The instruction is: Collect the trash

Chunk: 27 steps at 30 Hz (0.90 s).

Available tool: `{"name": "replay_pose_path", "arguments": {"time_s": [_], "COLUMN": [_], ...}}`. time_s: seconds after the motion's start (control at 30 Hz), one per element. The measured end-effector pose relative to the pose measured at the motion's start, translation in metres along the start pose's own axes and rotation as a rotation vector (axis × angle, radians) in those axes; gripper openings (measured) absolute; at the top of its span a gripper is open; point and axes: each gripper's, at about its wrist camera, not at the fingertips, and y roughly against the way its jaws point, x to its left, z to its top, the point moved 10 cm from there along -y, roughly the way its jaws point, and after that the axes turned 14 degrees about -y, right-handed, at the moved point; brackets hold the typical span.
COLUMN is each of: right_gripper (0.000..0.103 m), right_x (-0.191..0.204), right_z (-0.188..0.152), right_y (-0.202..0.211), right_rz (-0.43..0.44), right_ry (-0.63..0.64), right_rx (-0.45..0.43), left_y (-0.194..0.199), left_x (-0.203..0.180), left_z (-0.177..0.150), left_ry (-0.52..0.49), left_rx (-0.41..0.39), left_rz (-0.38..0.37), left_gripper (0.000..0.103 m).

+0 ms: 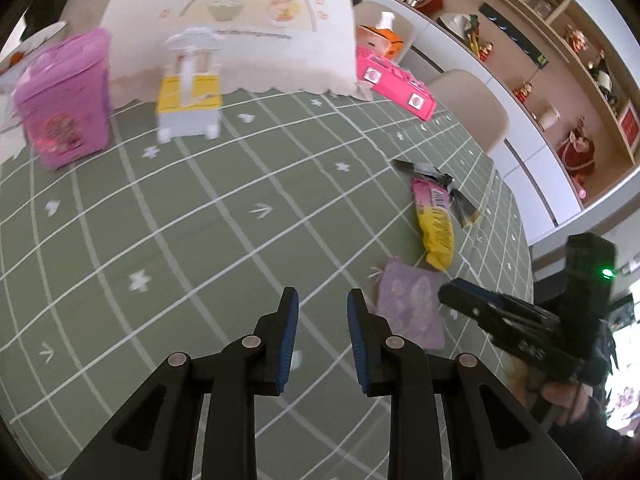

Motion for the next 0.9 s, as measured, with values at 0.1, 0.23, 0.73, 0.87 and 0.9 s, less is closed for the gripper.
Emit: {"name": "replay_pose_path", "arguments": {"time_s": [0.1,0.23,0.73,0.87,0.9], "right_gripper": [0.032,0.009,0.006,0.009,0.009], "right_x": [0.001,0.013,0.006,-0.018,-0.022], "right_z": [0.001,0.000,0.005,0.005,0.002], "right_y": [-0.006,-0.015,0.069,0.082,0.083], "right_rz": [0.003,0.036,0.042,0.012,0.012], "right_ry": [0.010,0.034,0.050,0.037,0.033], "right_rx": [-0.019,-0.004,-0.121,-0.128,-0.119], "left_y": [0.008,0.013,-0.024,-0.039,-0.041], "left_x": [0.014,0.030,-0.024,-0.033,-0.033], "left_z": [-0.005,-0.009,0.007,-0.003,-0.005], "left_ry": [0.020,0.045,-0.075,-0.094,-0.087], "left_rx": [-0.002,0.000,0.067,0.101,0.105], "left_rz": [0.000,-0.007,-0.117,-0.077,-0.065], "left_gripper": [0.027,0.027,0.031,0.031,0.031]}}
